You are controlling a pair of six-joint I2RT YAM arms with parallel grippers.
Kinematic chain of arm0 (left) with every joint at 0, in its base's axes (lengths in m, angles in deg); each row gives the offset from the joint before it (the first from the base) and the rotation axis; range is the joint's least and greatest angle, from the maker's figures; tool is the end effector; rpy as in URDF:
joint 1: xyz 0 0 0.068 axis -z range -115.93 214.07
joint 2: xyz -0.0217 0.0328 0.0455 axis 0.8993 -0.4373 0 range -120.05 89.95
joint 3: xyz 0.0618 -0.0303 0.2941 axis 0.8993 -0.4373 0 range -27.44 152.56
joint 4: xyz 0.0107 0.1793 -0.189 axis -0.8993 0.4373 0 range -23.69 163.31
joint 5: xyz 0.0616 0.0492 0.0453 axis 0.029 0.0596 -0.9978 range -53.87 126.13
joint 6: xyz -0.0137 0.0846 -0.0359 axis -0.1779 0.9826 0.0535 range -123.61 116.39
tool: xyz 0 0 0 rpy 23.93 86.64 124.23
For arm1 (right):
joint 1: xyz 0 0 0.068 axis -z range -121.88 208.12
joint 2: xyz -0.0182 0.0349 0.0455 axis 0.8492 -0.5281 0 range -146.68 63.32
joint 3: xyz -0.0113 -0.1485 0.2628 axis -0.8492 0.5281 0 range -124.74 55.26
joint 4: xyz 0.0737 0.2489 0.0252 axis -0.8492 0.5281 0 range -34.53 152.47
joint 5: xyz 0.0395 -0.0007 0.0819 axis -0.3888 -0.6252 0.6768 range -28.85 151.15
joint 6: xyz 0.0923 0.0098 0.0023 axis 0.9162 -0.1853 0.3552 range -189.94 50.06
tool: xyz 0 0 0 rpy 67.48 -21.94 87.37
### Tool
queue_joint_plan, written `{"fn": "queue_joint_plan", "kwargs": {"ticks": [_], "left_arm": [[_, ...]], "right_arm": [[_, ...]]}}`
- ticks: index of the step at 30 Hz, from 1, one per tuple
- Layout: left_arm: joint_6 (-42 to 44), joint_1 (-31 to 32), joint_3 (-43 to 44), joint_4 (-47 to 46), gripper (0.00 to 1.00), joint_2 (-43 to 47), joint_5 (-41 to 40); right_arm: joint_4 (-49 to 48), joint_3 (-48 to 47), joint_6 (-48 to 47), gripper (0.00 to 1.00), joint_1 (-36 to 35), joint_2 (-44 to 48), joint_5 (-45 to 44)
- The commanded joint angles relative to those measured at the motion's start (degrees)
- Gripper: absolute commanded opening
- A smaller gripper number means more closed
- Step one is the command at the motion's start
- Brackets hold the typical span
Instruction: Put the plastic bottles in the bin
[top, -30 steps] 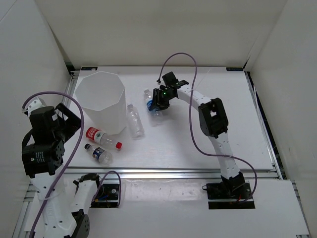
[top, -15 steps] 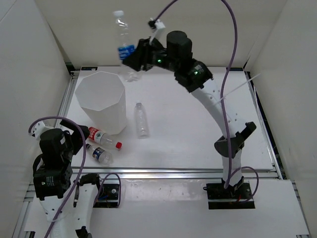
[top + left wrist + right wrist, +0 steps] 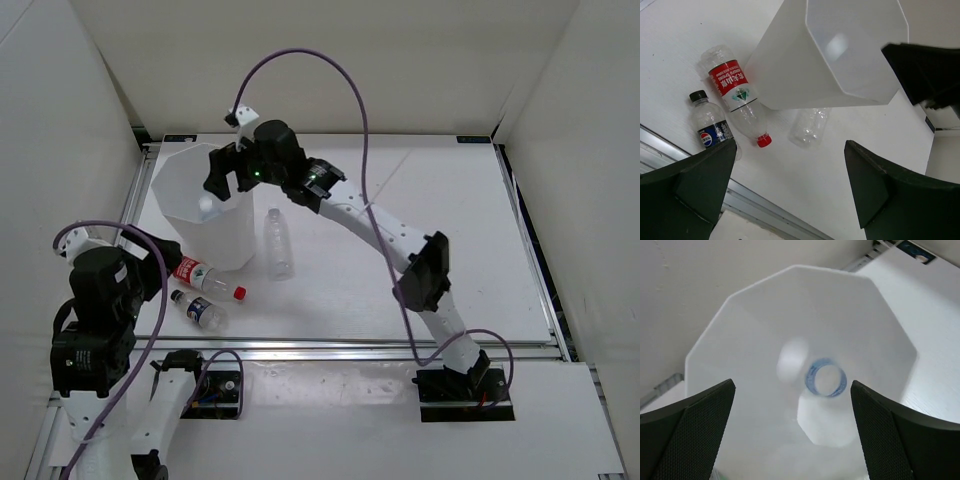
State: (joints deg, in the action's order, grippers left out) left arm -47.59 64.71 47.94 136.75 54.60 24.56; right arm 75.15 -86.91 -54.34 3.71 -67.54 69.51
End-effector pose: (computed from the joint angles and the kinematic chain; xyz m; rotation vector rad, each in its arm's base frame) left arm 0.0633 0.0160 0.4078 -0.8873 1.9035 -0.2591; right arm 0.3365 0.4911 0.4200 -0.7144 1.6817 1.0127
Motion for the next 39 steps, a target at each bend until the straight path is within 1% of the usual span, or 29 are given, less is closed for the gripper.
{"fn": "queue_joint_plan", "kwargs": {"ticks": [1,2,3,4,5,6,7,8,9,10,11,12,13,14,16,17,18,19,21,25,26,28,30,31,32,35,37,38,39], "left_arm": [[0.74,0.41,0.92,0.85,1.00,0.81,-1.87],[0.05,0.41,0.22,0.85,1.00,1.33,-2.57],[-1.35,0.41,-1.35,0.32,1.00,2.12,-3.27],[-1.36,0.41,-2.24,-0.38,1.00,2.13,-3.28],[-2.58,0.41,-2.94,-0.39,1.00,2.91,-3.80],[-3.29,0.41,-4.34,-1.08,1.00,2.92,-3.81],[-4.26,0.41,-4.88,-1.09,1.00,3.44,-4.42],[-5.83,0.41,-4.89,-1.09,1.00,3.45,-4.42],[-5.85,0.41,-5.76,-1.09,1.00,3.45,-4.42],[-6.54,0.41,-5.76,-1.09,1.00,3.45,-4.42],[-7.16,0.41,-6.37,-1.09,1.00,3.45,-4.42],[-7.17,0.41,-6.38,-1.09,1.00,3.45,-5.03],[-7.17,0.41,-6.38,-1.09,1.00,3.45,-5.04],[-7.17,0.41,-6.38,-0.48,1.00,3.45,-5.04],[-7.17,0.41,-6.38,0.84,1.00,3.45,-6.70],[-8.64,0.41,-6.38,1.54,1.00,3.45,-7.32],[-9.62,0.41,-6.38,2.24,1.00,3.45,-7.93],[-10.32,0.41,-7.16,2.86,1.00,3.45,-8.55],[-12.08,0.41,-8.13,3.39,1.00,5.02,-8.55],[-15.68,0.41,-10.76,4.10,1.00,6.78,-4.70],[-15.69,0.41,-11.47,4.10,1.00,6.79,-2.95],[-16.48,0.41,-11.48,5.33,1.00,7.31,-2.15],[-17.18,0.41,-12.00,6.12,1.00,7.32,-1.62],[-17.18,0.41,-12.00,6.64,1.00,8.01,-1.61],[-17.18,0.41,-12.00,6.65,1.00,8.54,-1.61],[-17.80,0.41,-12.00,7.70,1.00,9.25,-1.61],[-18.85,0.41,-11.48,8.31,1.00,9.77,-2.66],[-18.85,0.41,-11.48,8.84,1.00,9.78,-2.66],[-18.85,0.41,-11.48,8.84,1.00,10.30,-3.27]], "right_arm": [[-7.36,6.14,-4.69,1.00,-0.43,22.00,-7.37],[-8.16,8.29,-6.35,1.00,0.09,24.50,-8.79],[-7.39,11.97,-6.37,1.00,1.49,28.26,-12.37],[-6.16,12.00,-6.37,1.00,2.37,29.69,-14.23],[-2.67,17.14,-5.41,1.00,3.60,30.92,-15.21],[-0.02,20.06,-0.44,1.00,7.01,31.89,-14.52],[2.62,23.13,3.09,1.00,8.95,33.38,-12.77],[5.08,31.69,6.61,1.00,12.63,34.01,-10.58],[5.10,36.74,9.69,1.00,14.40,34.71,-2.99],[3.97,41.92,14.76,1.00,15.99,35.24,0.92],[2.05,46.85,16.73,1.00,18.88,35.24,5.48],[-2.50,55.16,18.05,0.99,19.95,35.24,10.31],[-4.72,58.29,19.55,0.99,20.74,33.85,18.10],[-6.74,60.32,19.56,1.00,21.36,32.36,22.18],[-8.43,60.26,19.56,1.00,21.98,26.30,27.30],[-8.43,59.21,19.04,1.00,21.98,24.19,29.76],[-8.43,58.07,19.03,1.00,21.98,19.99,32.48],[-8.43,56.93,19.64,1.00,21.98,17.78,33.55],[-8.43,53.50,20.96,1.00,21.45,12.16,34.79],[-11.06,50.15,22.90,1.00,20.93,6.07,37.34],[-11.07,49.36,23.95,1.00,20.93,4.06,38.04],[-12.47,46.56,26.66,1.00,20.23,0.03,40.84],[-13.09,44.18,28.78,1.00,19.53,-2.89,42.70],[-13.09,41.47,29.57,1.00,18.56,-4.21,43.31],[-13.09,40.14,30.19,1.00,18.03,-6.66,43.32],[-11.79,37.24,30.99,1.00,16.62,-10.18,43.32],[-11.77,36.52,31.51,1.00,16.00,-10.72,42.80],[-11.77,36.52,31.51,0.96,15.48,-11.25,42.79],[-11.77,37.31,31.51,0.88,15.48,-11.25,42.79]]}}
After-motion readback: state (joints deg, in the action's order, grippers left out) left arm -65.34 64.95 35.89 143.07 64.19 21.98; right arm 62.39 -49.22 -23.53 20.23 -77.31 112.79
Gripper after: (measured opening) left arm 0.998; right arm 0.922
